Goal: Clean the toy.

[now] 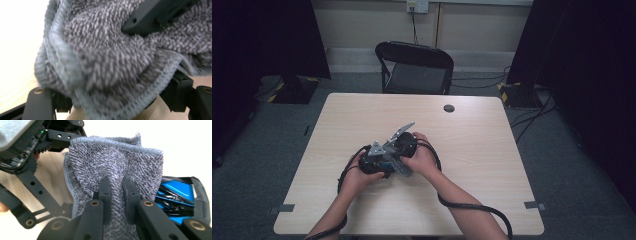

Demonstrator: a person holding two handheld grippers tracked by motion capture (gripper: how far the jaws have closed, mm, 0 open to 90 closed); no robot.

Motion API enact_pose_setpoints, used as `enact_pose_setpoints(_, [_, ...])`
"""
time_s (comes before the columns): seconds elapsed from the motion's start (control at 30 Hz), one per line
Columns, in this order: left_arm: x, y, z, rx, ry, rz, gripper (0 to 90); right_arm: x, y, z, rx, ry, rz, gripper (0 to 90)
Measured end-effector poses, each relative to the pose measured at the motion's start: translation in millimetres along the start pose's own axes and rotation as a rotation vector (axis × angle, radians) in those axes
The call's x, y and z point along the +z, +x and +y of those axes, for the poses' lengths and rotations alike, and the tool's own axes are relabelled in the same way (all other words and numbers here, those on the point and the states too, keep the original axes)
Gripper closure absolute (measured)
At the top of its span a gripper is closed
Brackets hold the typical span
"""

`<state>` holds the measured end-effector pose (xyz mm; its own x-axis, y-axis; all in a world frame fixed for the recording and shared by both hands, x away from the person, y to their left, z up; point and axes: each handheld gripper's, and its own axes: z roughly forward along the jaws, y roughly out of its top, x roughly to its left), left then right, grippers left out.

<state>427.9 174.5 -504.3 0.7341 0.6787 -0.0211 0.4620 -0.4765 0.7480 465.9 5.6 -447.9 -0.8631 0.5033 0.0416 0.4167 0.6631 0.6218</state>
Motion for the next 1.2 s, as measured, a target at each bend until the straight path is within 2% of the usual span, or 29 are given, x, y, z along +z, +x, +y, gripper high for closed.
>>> enact_pose_setpoints(0.2, [-0.3,0.3,0.1,0.005,0.004,0.000,25.5,-2.3,-8.3,-1.4,0.034,-0.011,-0.004,80.9])
enact_pose_setpoints(0.23, [-0.3,0.3,0.1,0.005,0.004,-0.001,25.6,-3.0,-10.5,-1.7,0.034,-0.011,-0.016,80.9])
enact_pose_setpoints(0.4, [-0.3,0.3,0.1,0.006,0.004,-0.001,25.6,-5.3,-21.9,-4.6,0.078,-0.023,-0.031,80.8])
enact_pose_setpoints(0.57, [-0.3,0.3,0.1,0.006,0.005,-0.001,25.6,-6.1,-25.9,-4.8,0.066,-0.009,-0.067,80.8])
enact_pose_setpoints(0.93, [-0.2,0.3,0.1,0.005,0.004,-0.001,25.5,-7.7,-41.7,-6.0,0.102,0.002,-0.097,80.8])
enact_pose_setpoints(1.2, [-0.2,0.2,0.1,0.005,0.004,0.000,25.5,-9.2,-47.6,-7.3,0.109,0.001,-0.107,80.8])
